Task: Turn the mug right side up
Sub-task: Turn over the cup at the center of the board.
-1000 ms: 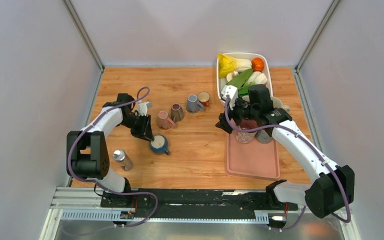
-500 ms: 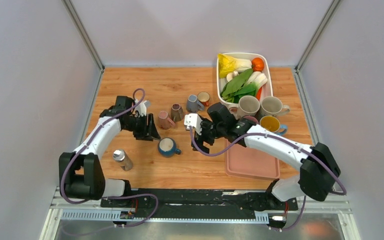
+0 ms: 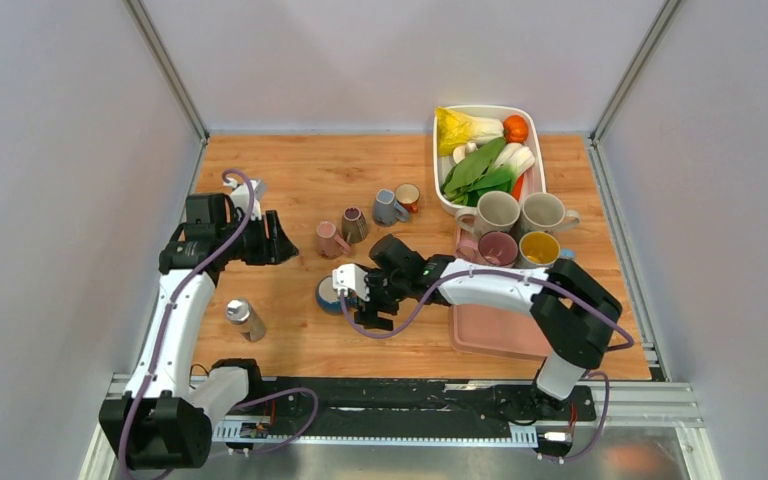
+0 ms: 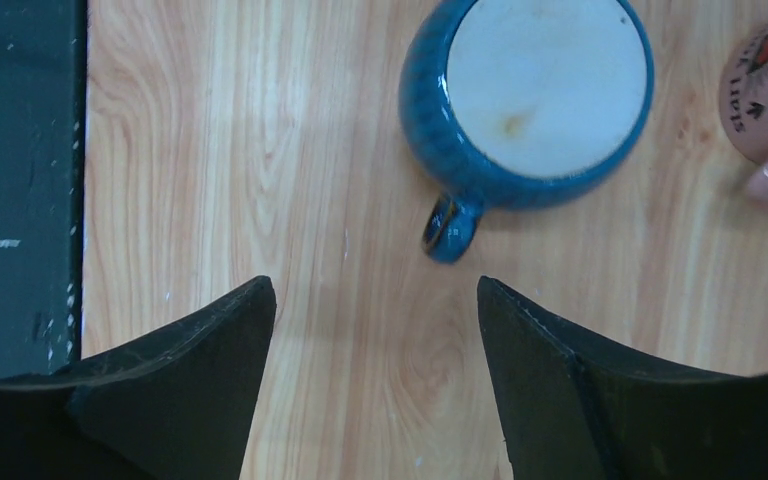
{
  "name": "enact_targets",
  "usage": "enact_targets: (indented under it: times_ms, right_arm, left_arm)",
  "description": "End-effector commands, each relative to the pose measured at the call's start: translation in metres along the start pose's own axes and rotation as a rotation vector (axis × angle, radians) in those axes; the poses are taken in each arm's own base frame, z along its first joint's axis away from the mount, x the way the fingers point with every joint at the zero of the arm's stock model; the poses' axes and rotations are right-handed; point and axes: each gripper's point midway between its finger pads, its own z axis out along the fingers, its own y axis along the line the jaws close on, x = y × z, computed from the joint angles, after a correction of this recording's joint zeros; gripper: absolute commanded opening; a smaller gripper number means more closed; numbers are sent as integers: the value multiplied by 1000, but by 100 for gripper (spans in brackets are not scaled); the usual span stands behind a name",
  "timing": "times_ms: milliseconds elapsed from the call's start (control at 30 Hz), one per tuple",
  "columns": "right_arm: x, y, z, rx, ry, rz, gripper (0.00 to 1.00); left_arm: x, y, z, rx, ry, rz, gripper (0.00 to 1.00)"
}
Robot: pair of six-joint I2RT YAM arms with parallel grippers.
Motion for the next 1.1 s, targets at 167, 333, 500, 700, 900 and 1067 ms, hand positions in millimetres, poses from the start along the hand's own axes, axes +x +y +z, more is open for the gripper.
enact_targets:
  times_ms: [167, 333, 500, 700, 900, 1067]
  right_arm:
    - [-19, -40, 43, 116, -22, 53, 65]
    - [-10, -42, 54, 117, -5, 80, 54]
    - [-9, -41, 57, 106, -5, 76, 26]
    - [-13, -34, 33, 104, -30, 82, 0]
    - [-21, -12, -29, -49, -105, 139, 0]
    - [-28, -10, -85, -148, -196, 310, 0]
  left_arm:
    - [-15, 3, -16, -41, -115, 50, 58]
    - [-17, 5, -19, -48, -130, 45, 58]
    - [-18, 5, -19, -48, -135, 49, 58]
    - [-20, -1, -18, -6, -165, 98, 58]
    - [-32, -28, -26, 73, -309, 370, 64]
    - [-33, -40, -24, 70, -330, 616, 64]
